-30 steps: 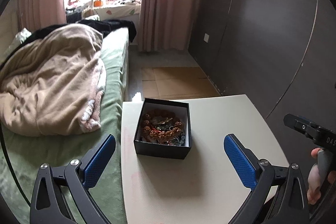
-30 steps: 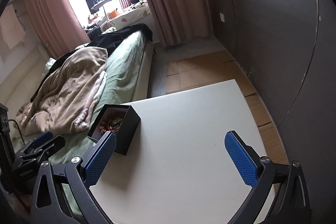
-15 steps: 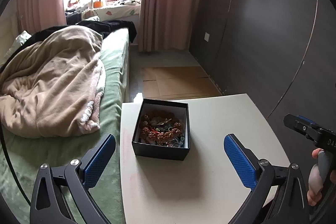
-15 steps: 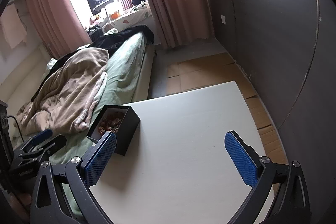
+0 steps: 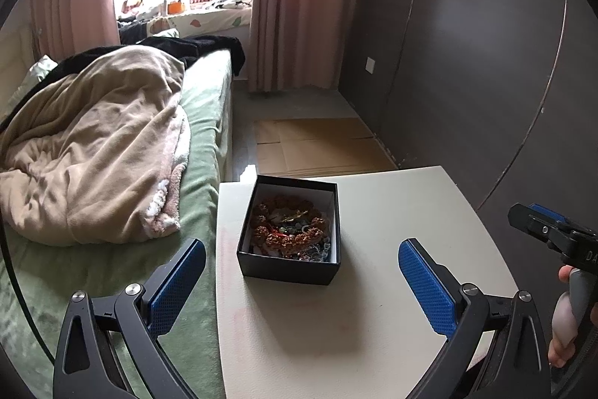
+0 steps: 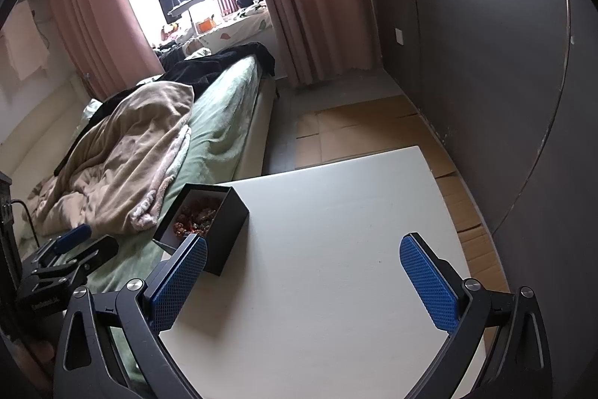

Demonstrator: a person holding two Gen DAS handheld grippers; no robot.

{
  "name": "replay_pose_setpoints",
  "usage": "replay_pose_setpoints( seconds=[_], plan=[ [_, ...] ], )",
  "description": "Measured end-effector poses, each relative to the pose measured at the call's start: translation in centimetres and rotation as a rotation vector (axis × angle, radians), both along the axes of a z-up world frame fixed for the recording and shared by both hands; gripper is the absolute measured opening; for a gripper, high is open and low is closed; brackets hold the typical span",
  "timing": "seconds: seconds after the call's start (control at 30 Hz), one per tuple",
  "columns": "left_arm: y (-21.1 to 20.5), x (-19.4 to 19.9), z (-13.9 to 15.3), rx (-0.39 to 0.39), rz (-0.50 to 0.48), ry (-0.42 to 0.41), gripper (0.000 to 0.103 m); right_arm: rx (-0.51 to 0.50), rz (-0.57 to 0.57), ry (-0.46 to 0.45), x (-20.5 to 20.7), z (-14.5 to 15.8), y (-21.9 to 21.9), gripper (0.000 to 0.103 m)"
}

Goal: Organize jewelry

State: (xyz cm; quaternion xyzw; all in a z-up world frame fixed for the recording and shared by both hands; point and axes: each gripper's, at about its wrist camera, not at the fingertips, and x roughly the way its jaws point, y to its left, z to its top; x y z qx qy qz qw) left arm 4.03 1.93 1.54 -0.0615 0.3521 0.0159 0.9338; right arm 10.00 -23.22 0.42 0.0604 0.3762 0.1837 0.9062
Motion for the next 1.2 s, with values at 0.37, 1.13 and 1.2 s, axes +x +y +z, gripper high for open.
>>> replay_pose_setpoints(
  seconds=[0.37,1.13,1.2],
  plan=[
    [0.02,0.00,0.00,0.005,0.004,-0.004,0.103,0.014,0.003,-0.003,-0.14,0.22,-0.38,0.103],
    [-0.55,-0.25,0.16,0.027,-0.008,-0.019,0.103,0.010,0.011,-0.006,-0.38,0.49,-0.46,0.103],
    [-0.55,-0.26,0.16,0.027,-0.009,-0.019,0.103,0.011,0.012,-0.007,-0.37,0.51,-0.39,0.103]
  ],
)
